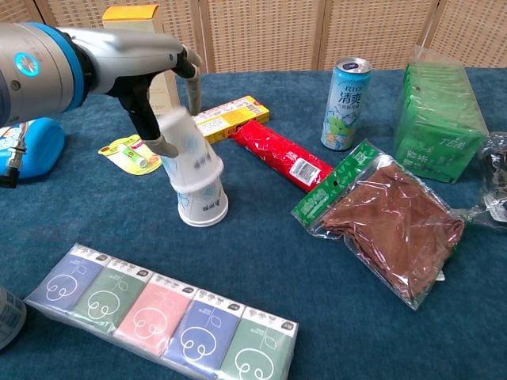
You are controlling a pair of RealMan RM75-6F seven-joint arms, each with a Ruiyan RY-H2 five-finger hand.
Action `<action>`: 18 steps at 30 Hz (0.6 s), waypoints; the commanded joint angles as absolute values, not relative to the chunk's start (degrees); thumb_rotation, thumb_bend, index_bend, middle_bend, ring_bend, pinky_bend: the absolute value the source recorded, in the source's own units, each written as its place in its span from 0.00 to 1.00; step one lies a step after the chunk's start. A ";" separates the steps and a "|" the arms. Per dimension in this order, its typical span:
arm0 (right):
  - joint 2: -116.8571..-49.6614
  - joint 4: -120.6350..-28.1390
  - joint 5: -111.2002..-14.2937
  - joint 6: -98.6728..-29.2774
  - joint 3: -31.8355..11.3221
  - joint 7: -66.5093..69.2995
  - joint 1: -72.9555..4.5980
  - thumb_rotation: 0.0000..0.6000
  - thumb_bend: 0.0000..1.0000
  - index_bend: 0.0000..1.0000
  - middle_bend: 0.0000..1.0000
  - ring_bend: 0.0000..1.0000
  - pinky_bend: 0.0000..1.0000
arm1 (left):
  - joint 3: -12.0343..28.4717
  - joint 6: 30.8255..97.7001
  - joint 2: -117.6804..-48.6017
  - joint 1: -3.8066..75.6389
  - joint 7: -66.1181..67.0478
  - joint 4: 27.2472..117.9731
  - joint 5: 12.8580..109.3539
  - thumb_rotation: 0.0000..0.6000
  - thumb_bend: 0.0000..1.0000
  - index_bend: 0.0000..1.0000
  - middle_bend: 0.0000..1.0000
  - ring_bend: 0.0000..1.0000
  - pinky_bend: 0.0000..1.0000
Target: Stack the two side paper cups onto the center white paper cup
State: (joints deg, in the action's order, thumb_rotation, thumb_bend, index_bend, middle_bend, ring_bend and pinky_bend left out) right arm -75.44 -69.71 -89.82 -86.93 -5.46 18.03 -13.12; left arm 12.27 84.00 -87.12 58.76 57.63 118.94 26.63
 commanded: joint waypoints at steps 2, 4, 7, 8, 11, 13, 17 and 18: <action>-75.48 -69.71 -89.87 -86.92 -5.45 17.99 -13.13 1.00 0.08 0.02 0.00 0.00 0.13 | 11.90 84.20 -86.50 58.37 57.59 119.51 27.41 1.00 0.24 0.34 0.01 0.00 0.34; -75.50 -69.73 -89.90 -86.91 -5.43 17.90 -13.13 1.00 0.08 0.02 0.00 0.00 0.13 | 11.78 84.17 -86.32 58.23 57.62 119.50 27.50 1.00 0.24 0.34 0.01 0.00 0.34; -75.51 -69.77 -89.90 -86.87 -5.39 17.82 -13.11 1.00 0.08 0.02 0.00 0.00 0.13 | 11.80 83.58 -86.30 58.01 56.89 119.24 28.08 1.00 0.24 0.34 0.01 0.00 0.34; -75.51 -69.76 -89.90 -86.85 -5.38 17.78 -13.10 1.00 0.08 0.02 0.00 0.00 0.13 | 11.70 83.22 -86.29 57.92 56.50 119.00 28.71 1.00 0.24 0.34 0.01 0.00 0.34; -75.52 -69.68 -89.83 -86.73 -5.39 17.80 -13.11 1.00 0.08 0.02 0.00 0.00 0.13 | 11.37 82.46 -86.14 57.48 55.22 118.87 30.57 1.00 0.24 0.33 0.00 0.00 0.33; -75.54 -69.59 -89.79 -86.66 -5.39 17.86 -13.11 1.00 0.08 0.02 0.00 0.00 0.13 | 11.14 82.32 -85.73 57.22 54.81 118.98 31.70 1.00 0.24 0.31 0.00 0.00 0.33; -75.54 -69.49 -89.85 -86.64 -5.36 18.09 -13.11 1.00 0.08 0.02 0.00 0.00 0.13 | 10.00 81.66 -83.32 55.98 53.88 120.43 33.12 1.00 0.24 0.27 0.00 0.00 0.32; -75.54 -69.51 -89.89 -86.66 -5.34 18.12 -13.11 1.00 0.08 0.02 0.00 0.00 0.13 | 9.61 81.30 -82.36 55.50 53.41 120.98 33.34 1.00 0.24 0.25 0.00 0.00 0.30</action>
State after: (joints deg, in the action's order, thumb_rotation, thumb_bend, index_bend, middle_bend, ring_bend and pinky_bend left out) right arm -75.54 -69.51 -89.90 -86.66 -5.34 18.11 -13.11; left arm 10.35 81.94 -83.80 56.33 54.18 120.01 32.84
